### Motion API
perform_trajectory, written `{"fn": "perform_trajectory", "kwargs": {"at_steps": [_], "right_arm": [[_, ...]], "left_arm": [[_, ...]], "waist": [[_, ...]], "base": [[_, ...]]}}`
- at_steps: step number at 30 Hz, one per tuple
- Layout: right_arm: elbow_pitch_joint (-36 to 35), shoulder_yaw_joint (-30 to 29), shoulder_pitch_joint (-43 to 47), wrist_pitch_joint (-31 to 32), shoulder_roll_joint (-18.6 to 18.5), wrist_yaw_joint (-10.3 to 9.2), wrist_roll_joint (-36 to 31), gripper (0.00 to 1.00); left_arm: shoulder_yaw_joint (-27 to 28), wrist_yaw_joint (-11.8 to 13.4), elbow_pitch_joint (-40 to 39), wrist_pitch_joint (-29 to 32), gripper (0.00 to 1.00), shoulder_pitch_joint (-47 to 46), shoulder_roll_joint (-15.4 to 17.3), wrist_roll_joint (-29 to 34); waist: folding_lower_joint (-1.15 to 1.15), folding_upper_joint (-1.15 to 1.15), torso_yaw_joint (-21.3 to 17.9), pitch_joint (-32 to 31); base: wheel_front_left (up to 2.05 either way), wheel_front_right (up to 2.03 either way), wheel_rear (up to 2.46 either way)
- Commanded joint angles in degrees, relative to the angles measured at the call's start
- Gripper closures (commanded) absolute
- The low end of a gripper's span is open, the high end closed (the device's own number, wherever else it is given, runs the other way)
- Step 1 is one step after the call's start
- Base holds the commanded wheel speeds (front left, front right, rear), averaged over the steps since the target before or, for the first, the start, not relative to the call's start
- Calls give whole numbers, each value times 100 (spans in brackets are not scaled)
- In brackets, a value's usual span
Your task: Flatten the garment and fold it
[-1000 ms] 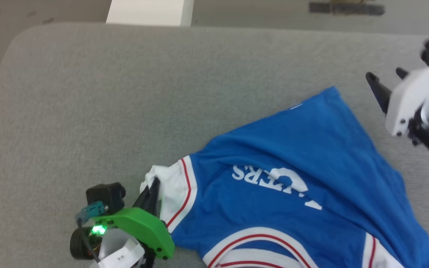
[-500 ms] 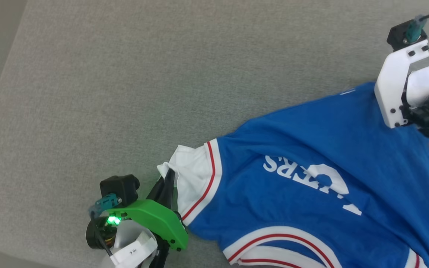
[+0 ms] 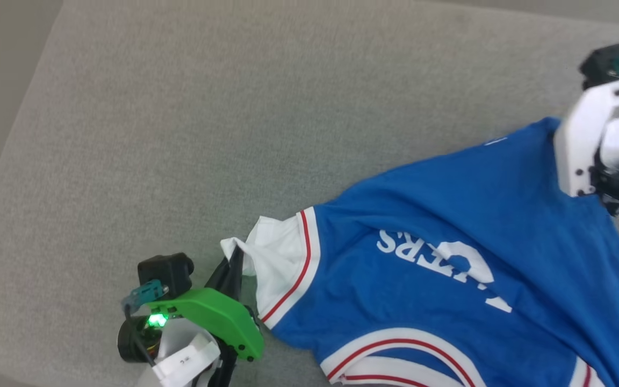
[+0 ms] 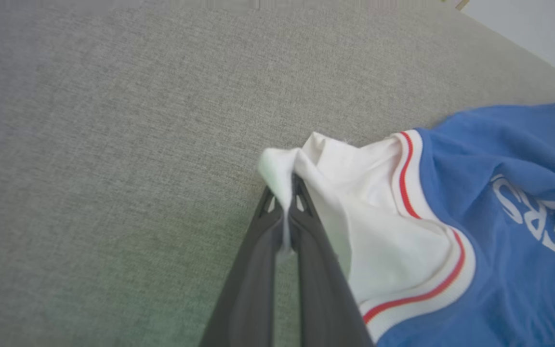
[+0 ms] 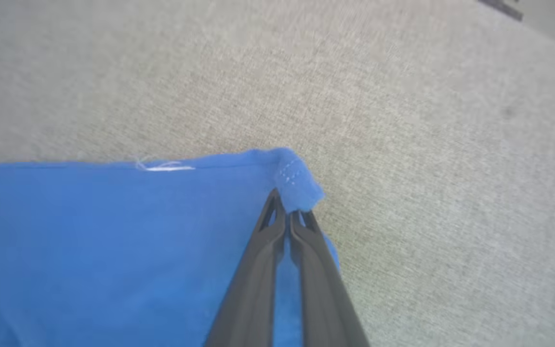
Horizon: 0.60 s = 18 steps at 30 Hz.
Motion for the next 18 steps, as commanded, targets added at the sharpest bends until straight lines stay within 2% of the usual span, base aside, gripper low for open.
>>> {"fn": "perform_trajectory", "kwargs": {"at_steps": [1, 4, 8, 13, 18], "right_arm": [[-186, -209, 211, -235, -10, 20, 129, 100], [-658, -657, 743, -512, 78, 20, 466, 100], [-1487, -1191, 1836, -511, 301, 20, 840, 100], [-2484, -1854, 3431, -238, 845, 20, 1079, 100], [-3018, -2097, 4649, 136, 1389, 20, 1226, 100]], "left_arm": [[32, 15, 24, 19, 100, 50, 68, -44], [66, 49, 25, 38, 100, 184, 112, -81], [85, 91, 13, 79, 100, 371, 151, -137], [144, 162, 7, 84, 100, 616, 187, -213], [199, 168, 9, 26, 100, 785, 184, -311]], "waist": [[-1, 0, -391, -606], [-1, 0, -588, -902], [-1, 0, -863, -1222], [-1, 0, -1153, -1512], [-1, 0, -1315, -1649]], "base": [[0, 0, 0], [0, 0, 0], [0, 0, 0], [0, 0, 0], [0, 0, 0]]}}
